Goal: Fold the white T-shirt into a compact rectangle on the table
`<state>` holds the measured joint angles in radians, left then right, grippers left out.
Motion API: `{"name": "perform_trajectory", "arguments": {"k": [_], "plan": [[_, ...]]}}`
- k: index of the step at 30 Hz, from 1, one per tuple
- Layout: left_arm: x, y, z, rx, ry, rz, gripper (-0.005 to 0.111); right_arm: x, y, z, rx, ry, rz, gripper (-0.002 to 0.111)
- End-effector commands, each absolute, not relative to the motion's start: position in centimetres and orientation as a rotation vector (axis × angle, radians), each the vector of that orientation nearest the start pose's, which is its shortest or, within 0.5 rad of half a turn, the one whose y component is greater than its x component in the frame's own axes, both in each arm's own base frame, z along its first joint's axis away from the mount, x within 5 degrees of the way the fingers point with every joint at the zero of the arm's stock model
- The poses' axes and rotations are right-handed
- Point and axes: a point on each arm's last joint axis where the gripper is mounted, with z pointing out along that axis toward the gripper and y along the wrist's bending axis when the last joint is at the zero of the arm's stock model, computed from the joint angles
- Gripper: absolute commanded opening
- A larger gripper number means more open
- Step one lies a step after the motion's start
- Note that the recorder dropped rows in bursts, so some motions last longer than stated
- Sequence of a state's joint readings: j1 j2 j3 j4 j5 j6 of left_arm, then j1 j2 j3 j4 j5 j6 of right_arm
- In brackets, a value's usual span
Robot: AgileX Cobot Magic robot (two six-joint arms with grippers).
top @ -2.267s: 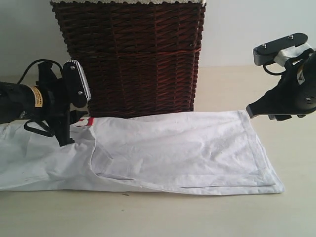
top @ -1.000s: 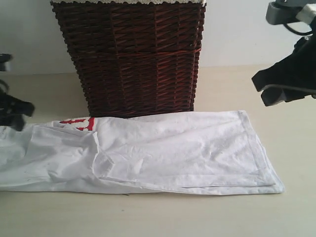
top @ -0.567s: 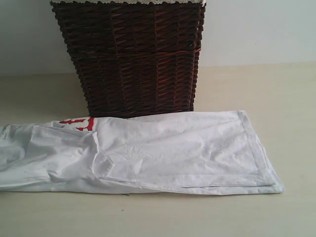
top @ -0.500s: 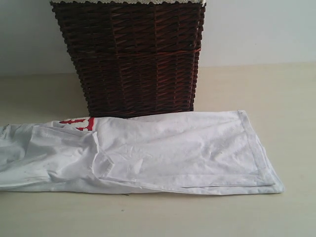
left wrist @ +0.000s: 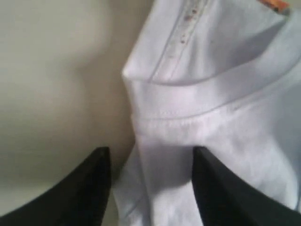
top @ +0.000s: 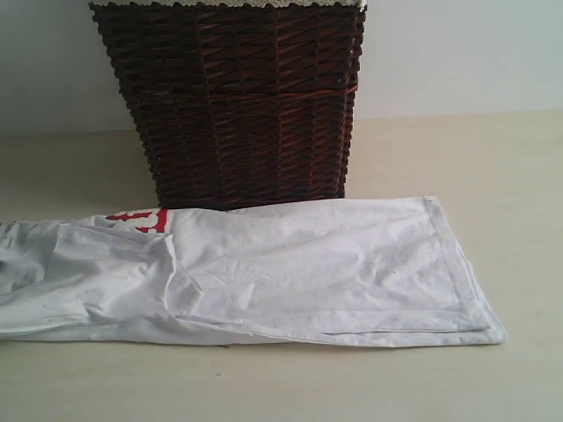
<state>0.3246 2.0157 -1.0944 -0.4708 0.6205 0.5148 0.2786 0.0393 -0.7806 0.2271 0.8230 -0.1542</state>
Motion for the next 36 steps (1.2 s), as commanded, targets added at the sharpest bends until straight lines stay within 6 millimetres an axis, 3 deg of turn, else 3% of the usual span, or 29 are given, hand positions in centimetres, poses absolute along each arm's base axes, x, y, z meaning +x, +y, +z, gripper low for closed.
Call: {"name": "perform_trajectory", "arguments": {"k": [1, 3, 5, 7, 10, 13, 15, 19, 22, 26, 30, 33, 36], "plan": [[33.8, 8.3, 8.0, -0.241, 2.953, -0.471, 0.04, -4.0, -0.2, 36.3, -0.28, 1.538, 0.315, 0.0], [33.4, 7.1, 8.0, -0.177, 2.972, -0.674, 0.028, -3.9, -0.3, 35.9, -0.276, 1.573, 0.304, 0.0], [32.6, 6.2, 8.0, -0.088, 3.016, -0.85, 0.025, -3.6, -0.1, 35.5, -0.275, 1.59, 0.312, 0.0], [32.4, 6.1, 7.6, -0.095, 3.043, -0.881, 0.034, -3.4, -0.1, 35.2, -0.277, 1.605, 0.316, 0.0], [32.6, 6.3, 6.9, -0.131, 3.04, -0.839, 0.057, -3.5, 0.0, 35.0, -0.283, 1.629, 0.317, 0.0], [32.6, 6.4, 6.1, -0.158, 3.043, -0.822, 0.06, -3.6, 0.2, 34.9, -0.29, 1.649, 0.345, 0.0], [32.9, 6.6, 5.8, -0.188, 3.037, -0.794, 0.051, -3.6, 0.2, 34.8, -0.292, 1.654, 0.35, 0.0], [33.0, 6.9, 5.7, -0.161, 3.041, -0.747, 0.001, -3.6, 0.2, 34.8, -0.292, 1.655, 0.355, 0.0], [33.4, 7.6, 6.7, -0.161, 3.086, -0.66, 0.0, -3.6, 0.3, 34.8, -0.305, 1.657, 0.367, 0.0], [34.5, 9.5, 10.4, -0.274, 3.123, -0.37, 0.0, -3.7, 0.4, 34.7, -0.309, 1.669, 0.373, 0.0], [36.2, 10.4, 17.3, -0.327, 3.008, -0.25, 0.0, -3.7, 0.4, 34.6, -0.312, 1.678, 0.376, 0.0], [37.1, 8.5, 22.2, -0.263, 2.929, -0.282, 0.0, -3.7, 0.5, 34.6, -0.314, 1.682, 0.385, 0.0], [37.4, 5.0, 25.3, -0.14, 2.906, -0.3, 0.0, -3.8, 0.5, 34.6, -0.315, 1.683, 0.39, 0.0]]}}
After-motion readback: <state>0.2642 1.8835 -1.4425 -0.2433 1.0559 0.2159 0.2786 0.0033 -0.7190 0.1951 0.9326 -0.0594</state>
